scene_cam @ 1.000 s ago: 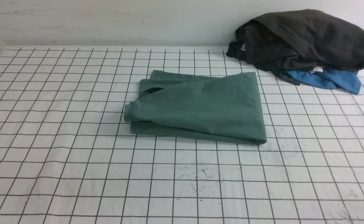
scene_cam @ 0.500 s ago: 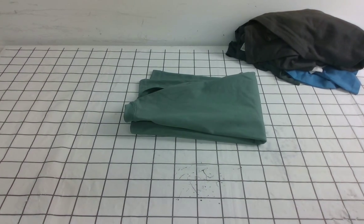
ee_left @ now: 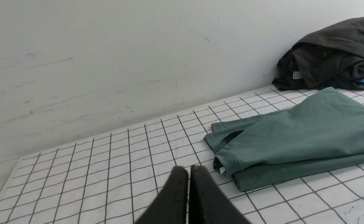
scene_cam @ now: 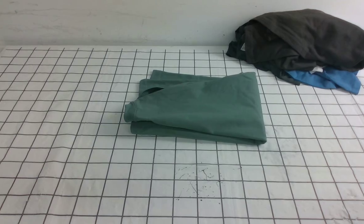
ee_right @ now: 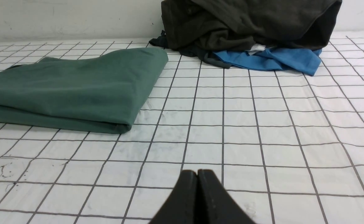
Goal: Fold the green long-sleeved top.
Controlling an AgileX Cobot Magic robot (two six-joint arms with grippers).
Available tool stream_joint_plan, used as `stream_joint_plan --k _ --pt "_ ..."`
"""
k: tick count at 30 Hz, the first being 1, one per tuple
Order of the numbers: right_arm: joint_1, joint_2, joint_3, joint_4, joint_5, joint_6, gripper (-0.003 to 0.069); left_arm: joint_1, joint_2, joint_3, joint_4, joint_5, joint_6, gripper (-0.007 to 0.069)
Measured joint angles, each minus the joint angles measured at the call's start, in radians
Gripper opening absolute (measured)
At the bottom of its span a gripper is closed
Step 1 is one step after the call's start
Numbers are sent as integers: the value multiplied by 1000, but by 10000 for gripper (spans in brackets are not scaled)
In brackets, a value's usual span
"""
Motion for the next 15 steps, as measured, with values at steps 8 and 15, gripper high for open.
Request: stream_joint_plan --k 8,15 --pt "-2 0 0 1 3 0 -15 143 -131 178 59 -55 -78 -7" --pt "-3 0 0 2 5 -3 -15 162 -131 251 109 87 -245 -7"
